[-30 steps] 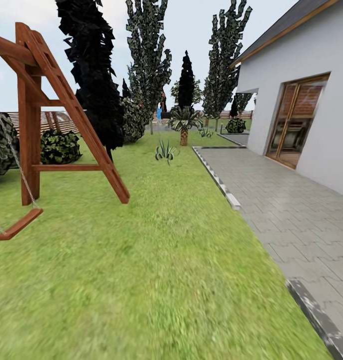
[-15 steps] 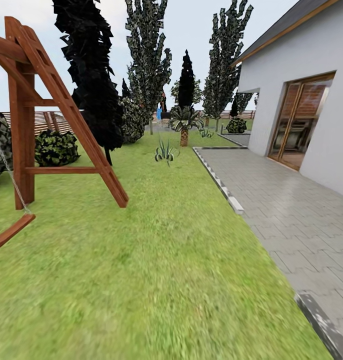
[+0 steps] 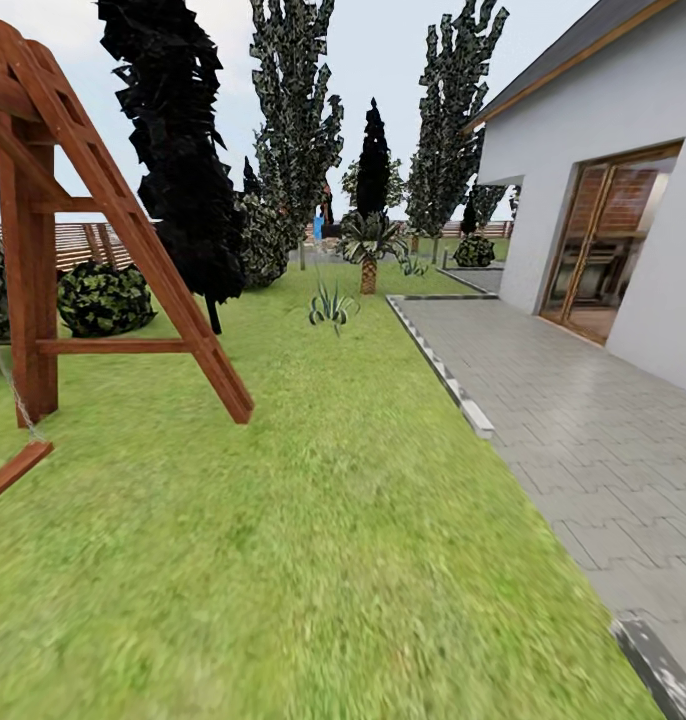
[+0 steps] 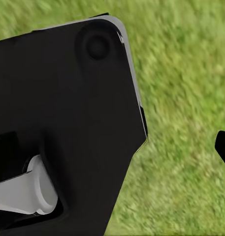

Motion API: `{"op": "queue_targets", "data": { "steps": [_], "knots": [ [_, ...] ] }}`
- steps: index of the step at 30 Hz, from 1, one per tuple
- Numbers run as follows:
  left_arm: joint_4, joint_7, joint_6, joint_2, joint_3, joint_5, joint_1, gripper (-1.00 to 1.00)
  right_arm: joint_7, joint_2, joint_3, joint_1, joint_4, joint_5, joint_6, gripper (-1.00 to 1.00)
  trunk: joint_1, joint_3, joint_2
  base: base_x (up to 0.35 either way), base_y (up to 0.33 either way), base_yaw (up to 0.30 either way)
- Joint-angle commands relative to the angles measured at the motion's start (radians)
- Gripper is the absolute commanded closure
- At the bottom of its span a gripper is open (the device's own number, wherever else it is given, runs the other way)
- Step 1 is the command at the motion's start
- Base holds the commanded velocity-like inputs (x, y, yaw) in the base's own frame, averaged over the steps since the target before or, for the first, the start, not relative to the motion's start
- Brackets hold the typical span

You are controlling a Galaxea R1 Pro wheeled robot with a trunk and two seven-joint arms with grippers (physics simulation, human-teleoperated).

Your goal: Take the three Easter eggs out of the wicker basket on the lawn in the garden, then place them on the lawn next to a single tree (choose any tree) so that all three eggs are next to the same tree and none are left in the basket.

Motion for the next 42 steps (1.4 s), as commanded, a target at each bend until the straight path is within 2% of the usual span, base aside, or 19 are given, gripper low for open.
{"op": "queue_targets", "data": {
  "steps": [1,42],
  "knots": [
    [0.0,0.001,-0.003,0.0,-0.005,-0.001,-0.001,-1.0,-0.001,0.0,-0.003,0.0,-0.001,0.0,-0.002,-1.0,0.001,-0.002,-0.002,0.328,0.0,0.0],
    [0.0,0.001,-0.003,0.0,-0.005,-0.001,-0.001,-1.0,-0.001,0.0,-0.003,0.0,-0.001,0.0,-0.002,-1.0,0.001,-0.002,-0.002,0.327,0.0,0.0]
  ]
}}
